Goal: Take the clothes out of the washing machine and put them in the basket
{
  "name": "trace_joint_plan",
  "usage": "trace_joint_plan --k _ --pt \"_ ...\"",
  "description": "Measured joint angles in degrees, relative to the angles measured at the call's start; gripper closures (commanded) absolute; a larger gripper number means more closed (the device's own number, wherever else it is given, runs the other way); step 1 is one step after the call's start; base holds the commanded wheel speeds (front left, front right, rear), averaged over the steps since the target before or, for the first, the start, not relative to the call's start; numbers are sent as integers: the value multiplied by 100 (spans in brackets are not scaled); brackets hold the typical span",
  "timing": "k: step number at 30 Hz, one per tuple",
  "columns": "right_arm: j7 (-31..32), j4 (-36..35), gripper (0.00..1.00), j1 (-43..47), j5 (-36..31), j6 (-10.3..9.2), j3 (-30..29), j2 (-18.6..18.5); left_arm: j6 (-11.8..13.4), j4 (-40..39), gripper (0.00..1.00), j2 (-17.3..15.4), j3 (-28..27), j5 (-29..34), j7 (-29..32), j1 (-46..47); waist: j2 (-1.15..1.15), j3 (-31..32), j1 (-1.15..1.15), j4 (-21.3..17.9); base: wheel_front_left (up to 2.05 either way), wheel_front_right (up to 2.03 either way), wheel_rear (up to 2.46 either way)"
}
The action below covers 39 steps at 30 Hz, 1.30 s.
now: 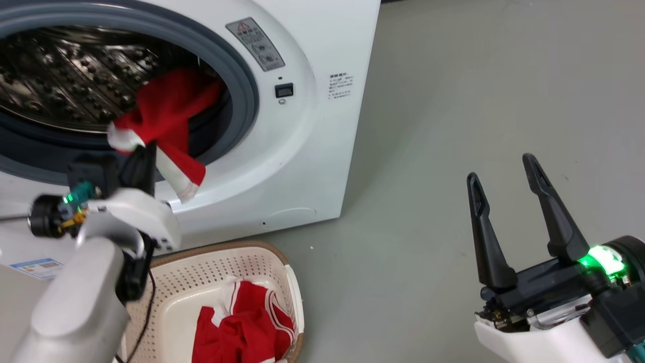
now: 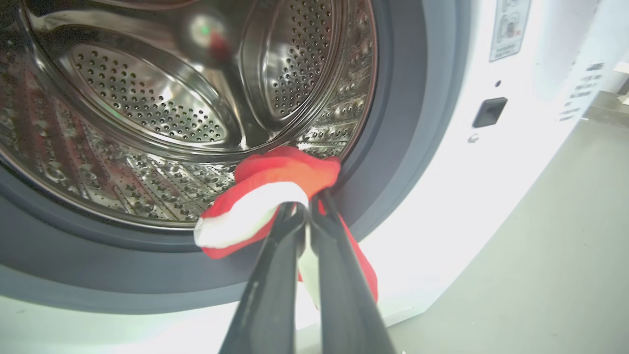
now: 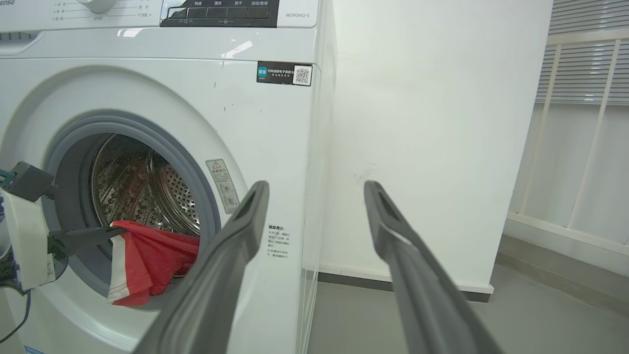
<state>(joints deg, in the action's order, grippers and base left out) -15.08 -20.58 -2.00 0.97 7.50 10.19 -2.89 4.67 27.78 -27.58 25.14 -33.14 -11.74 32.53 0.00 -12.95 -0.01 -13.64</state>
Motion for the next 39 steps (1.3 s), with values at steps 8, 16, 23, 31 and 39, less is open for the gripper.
trace_joint_plan --k 8,16,23,31,39 --pt "1 91 0 230 -73 0 2 0 424 -949 100 51 79 -34 -35 -1039 0 414 0 153 0 0 0" --pt "0 131 0 391 -124 0 0 0 615 -1367 100 160 242 -133 -27 -1858 0 700 0 266 0 0 0" --pt "0 142 0 433 -159 0 46 0 570 -1221 100 314 405 -264 -29 -2232 0 710 1 235 0 0 0" --pt "1 172 0 432 -168 0 44 0 412 -584 100 537 604 -347 -103 -2518 0 617 1 94 0 0 0" --pt "1 181 0 431 -198 0 34 0 171 242 100 777 715 -428 -210 -2630 0 557 2 -47 0 0 0"
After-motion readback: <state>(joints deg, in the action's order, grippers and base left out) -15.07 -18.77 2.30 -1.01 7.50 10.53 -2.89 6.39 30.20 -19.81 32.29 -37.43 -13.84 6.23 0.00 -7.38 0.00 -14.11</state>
